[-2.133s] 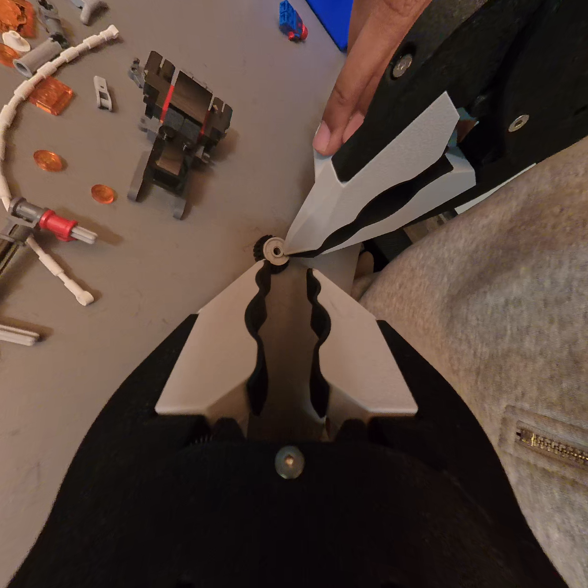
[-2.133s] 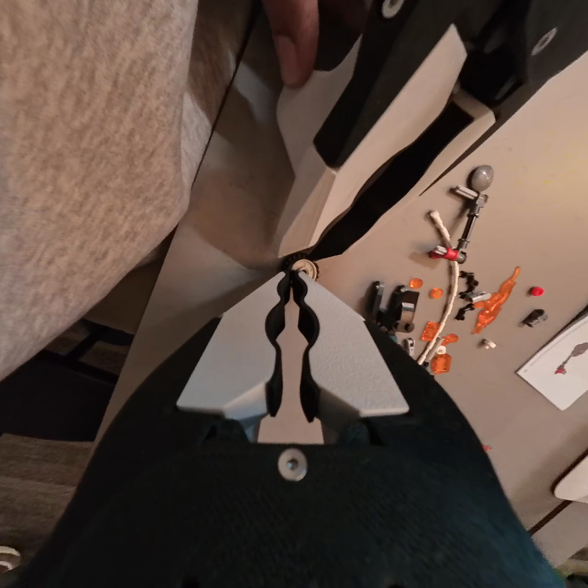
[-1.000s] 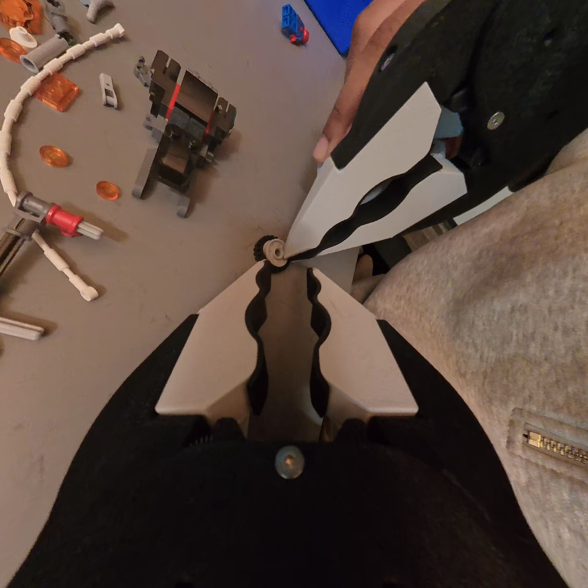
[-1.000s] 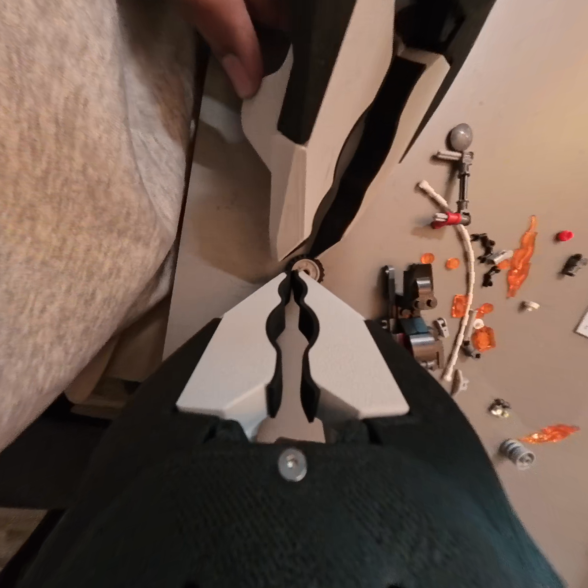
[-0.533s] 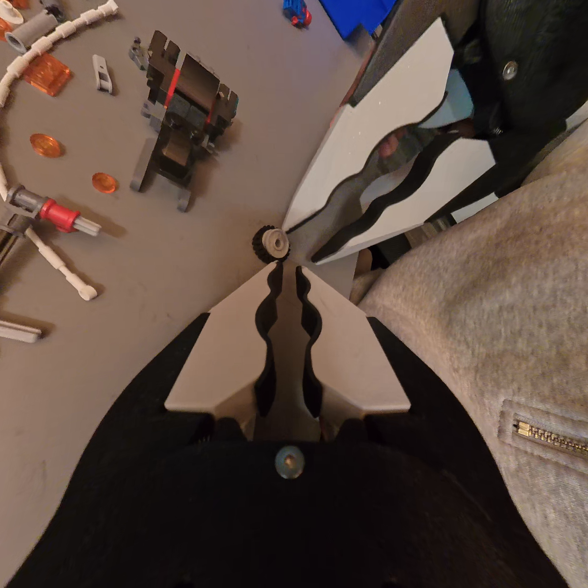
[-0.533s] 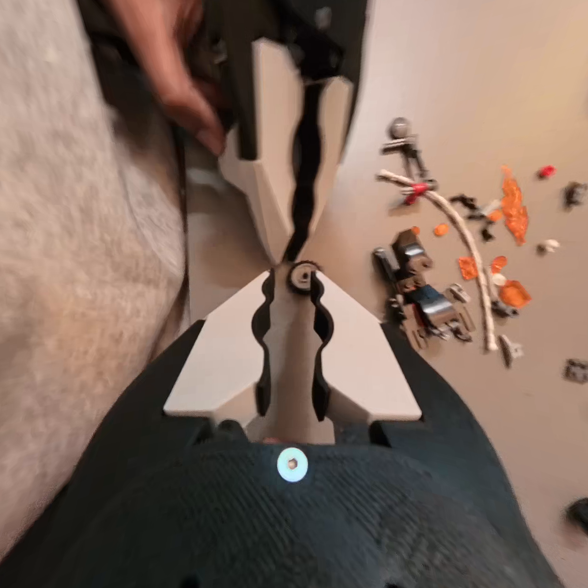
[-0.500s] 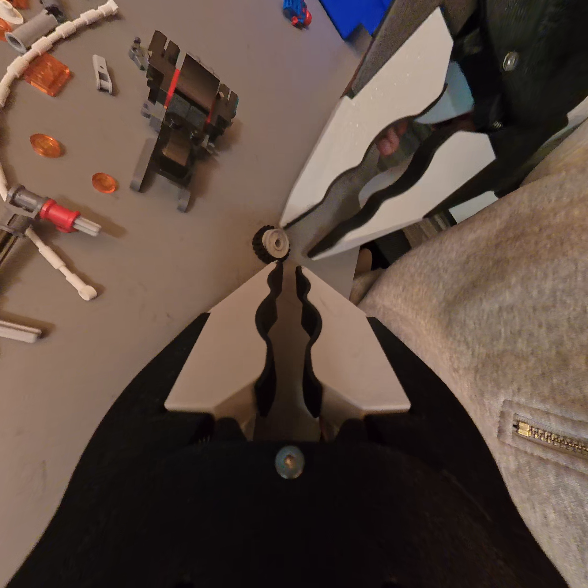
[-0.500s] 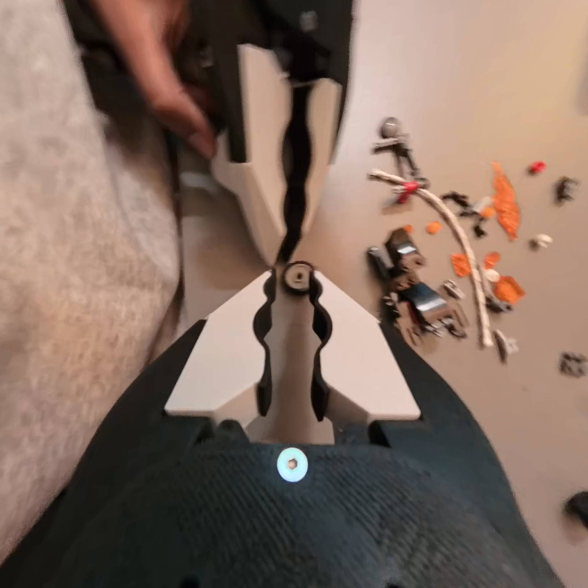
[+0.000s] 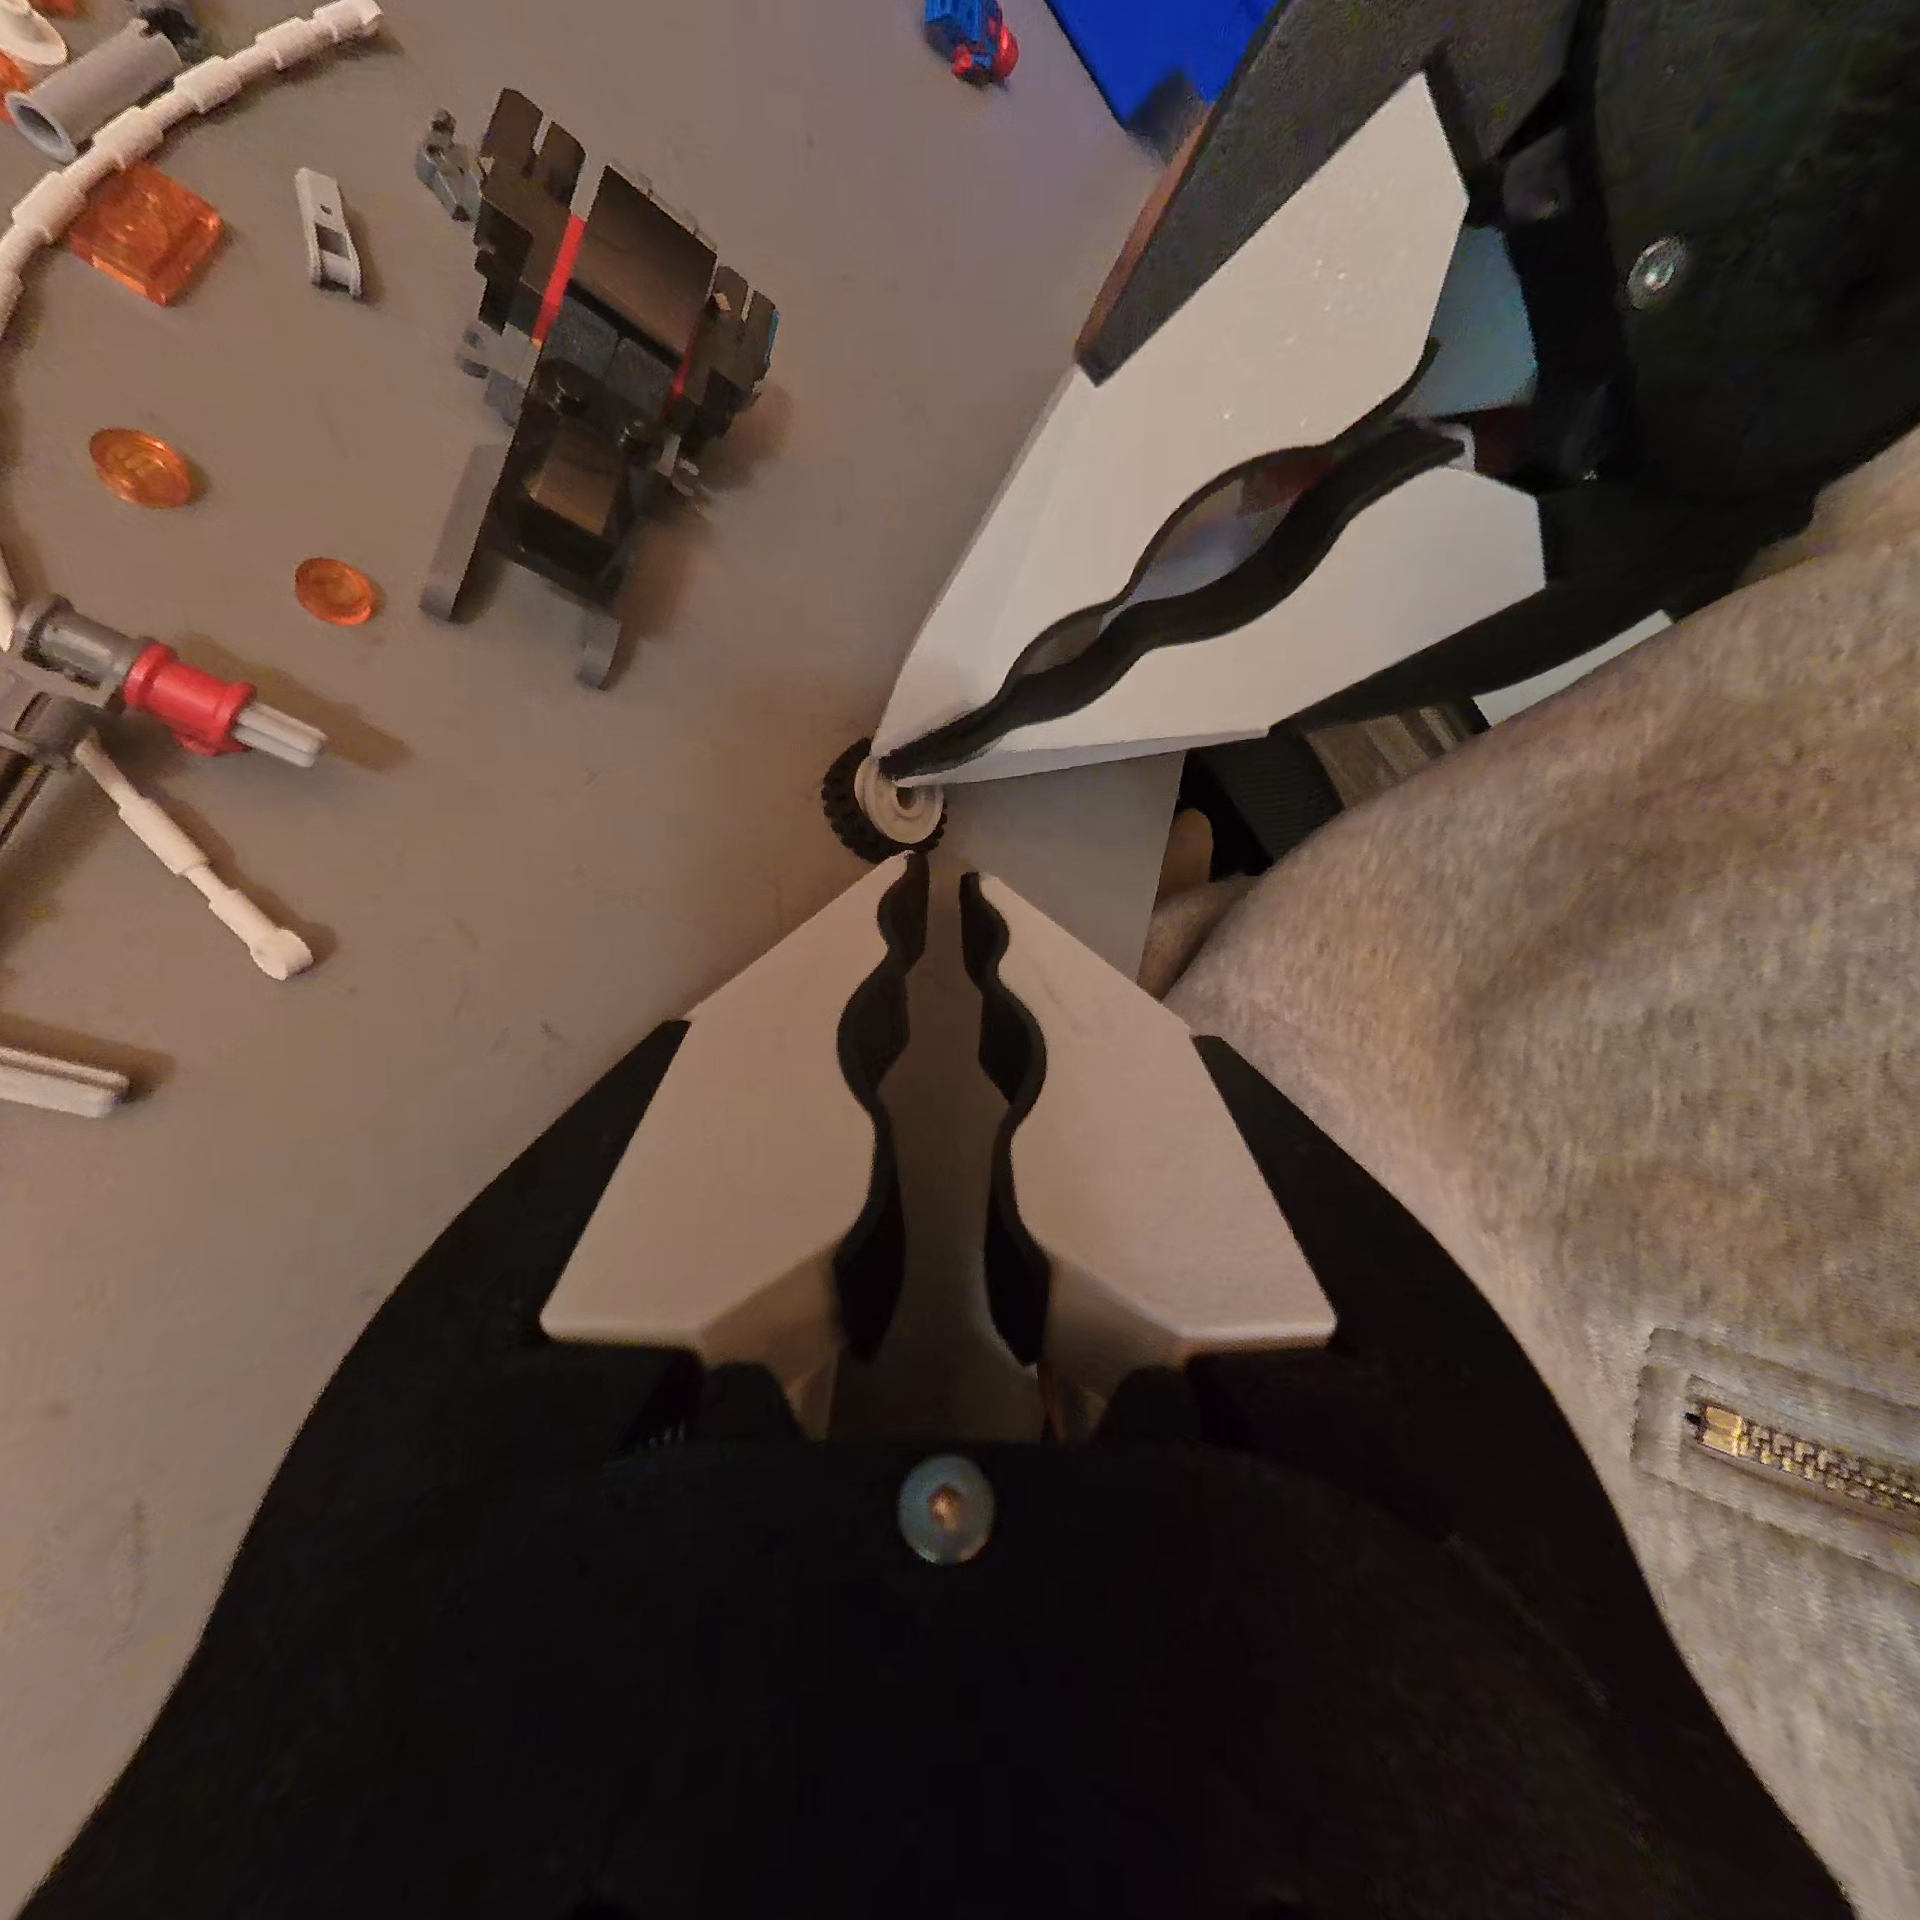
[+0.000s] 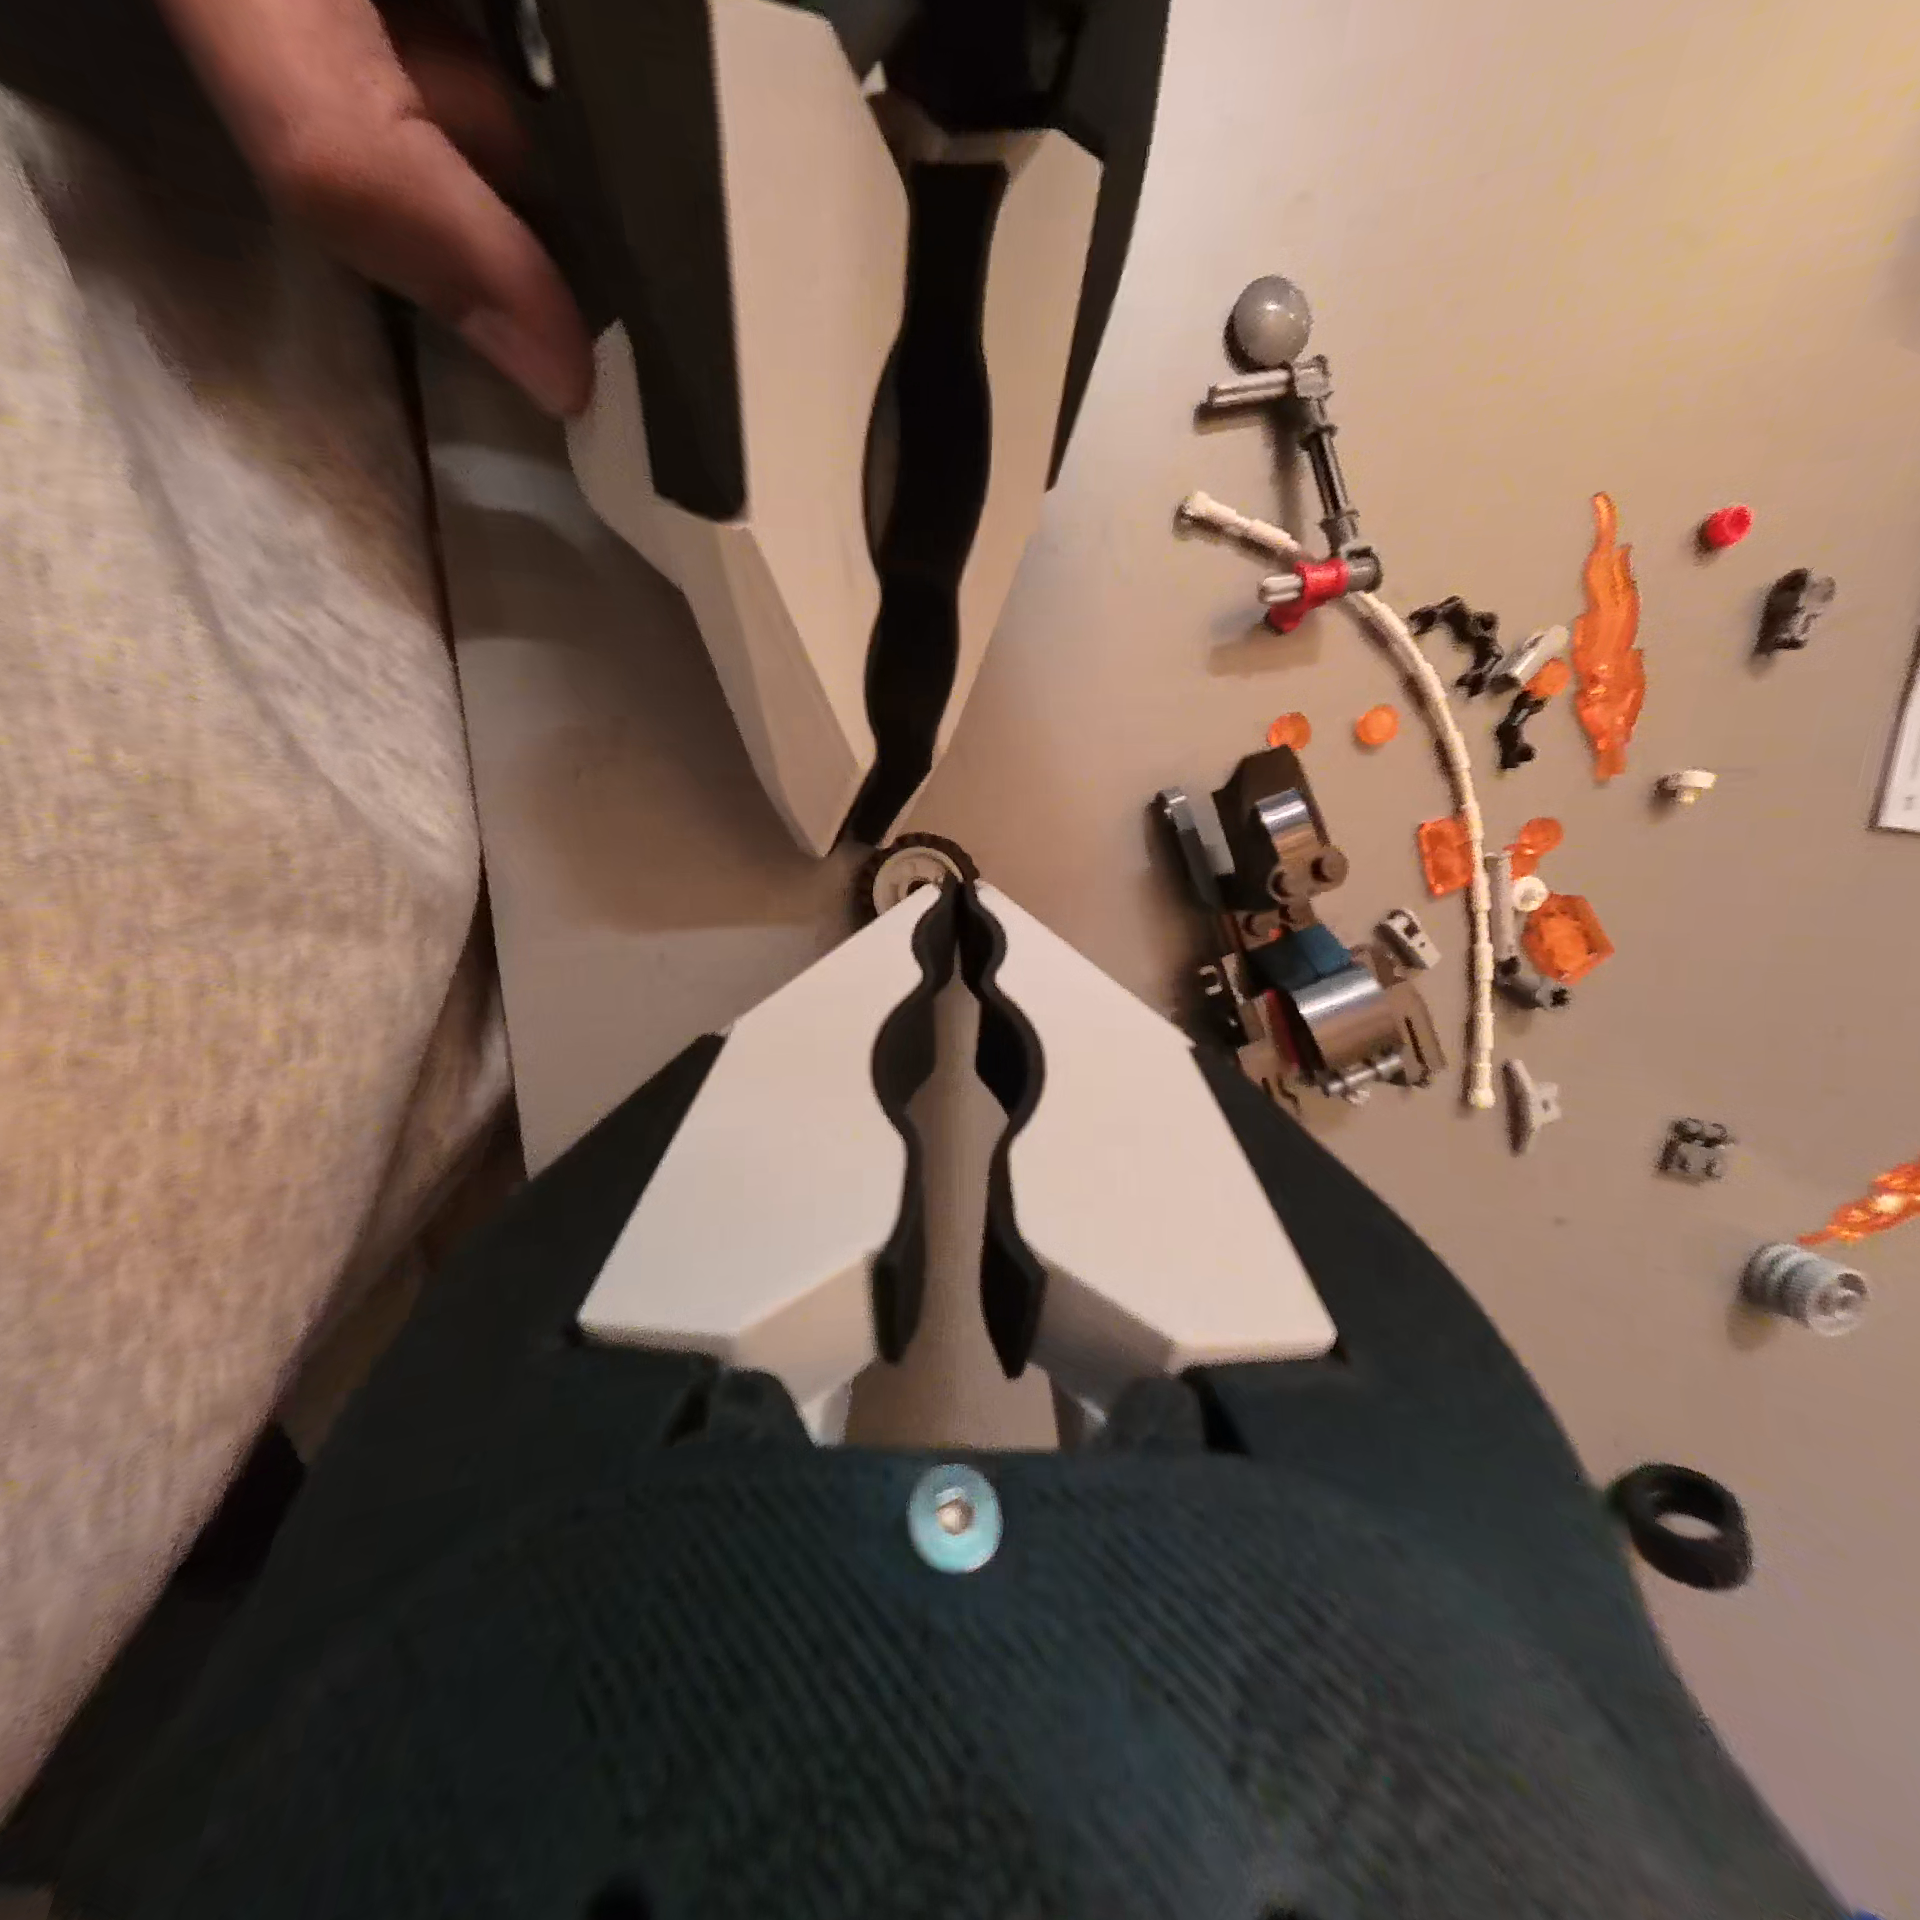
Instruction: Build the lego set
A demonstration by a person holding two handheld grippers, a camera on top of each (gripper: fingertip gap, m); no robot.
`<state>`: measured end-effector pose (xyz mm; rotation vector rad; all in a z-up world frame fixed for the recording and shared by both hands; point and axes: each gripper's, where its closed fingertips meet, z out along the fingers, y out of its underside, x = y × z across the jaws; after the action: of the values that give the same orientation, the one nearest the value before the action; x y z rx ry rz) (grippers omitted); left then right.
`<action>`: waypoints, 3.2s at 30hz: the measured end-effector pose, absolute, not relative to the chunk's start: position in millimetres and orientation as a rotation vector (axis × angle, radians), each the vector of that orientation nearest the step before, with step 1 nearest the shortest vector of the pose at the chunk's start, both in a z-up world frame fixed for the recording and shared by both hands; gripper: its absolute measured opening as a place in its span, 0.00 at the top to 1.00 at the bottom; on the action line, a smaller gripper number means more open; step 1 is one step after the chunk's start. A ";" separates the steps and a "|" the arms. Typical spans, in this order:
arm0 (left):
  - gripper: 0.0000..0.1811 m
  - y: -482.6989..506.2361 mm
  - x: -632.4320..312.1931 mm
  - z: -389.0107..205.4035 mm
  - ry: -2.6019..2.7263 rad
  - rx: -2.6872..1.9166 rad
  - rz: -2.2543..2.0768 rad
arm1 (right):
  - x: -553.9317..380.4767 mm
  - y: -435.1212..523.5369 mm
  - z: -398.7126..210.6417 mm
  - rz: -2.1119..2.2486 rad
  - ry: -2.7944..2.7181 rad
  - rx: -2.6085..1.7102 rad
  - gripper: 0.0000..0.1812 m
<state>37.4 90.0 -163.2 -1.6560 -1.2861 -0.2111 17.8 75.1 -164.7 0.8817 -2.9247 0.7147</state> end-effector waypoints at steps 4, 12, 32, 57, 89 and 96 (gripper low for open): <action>0.97 89.8 37.4 -163.5 -1.288 -1.658 -0.207 | 17.6 75.2 -165.5 0.633 -2.901 0.916 1.00; 0.98 91.1 38.4 -164.2 -1.289 -1.658 -0.219 | 17.9 75.1 -166.3 0.565 -2.731 1.046 1.00; 1.00 94.3 41.2 -165.0 -1.282 -1.676 -0.219 | 20.1 73.3 -164.5 1.056 -2.833 0.713 1.00; 0.96 36.6 12.0 -120.2 -1.221 -1.399 0.099 | 8.3 46.4 -129.1 1.578 -2.779 0.453 0.88; 0.83 39.1 13.4 -114.3 -1.213 -1.231 -0.077 | -71.9 70.9 -44.8 2.637 -2.214 -0.383 0.88; 0.82 38.4 13.1 -114.4 -1.217 -1.222 -0.083 | -69.1 69.3 -46.9 2.635 -2.238 -0.376 0.88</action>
<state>13.1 38.4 -114.4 -1.2219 -1.2169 -0.0826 -69.1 69.3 -46.9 -0.3764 -2.2380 2.6349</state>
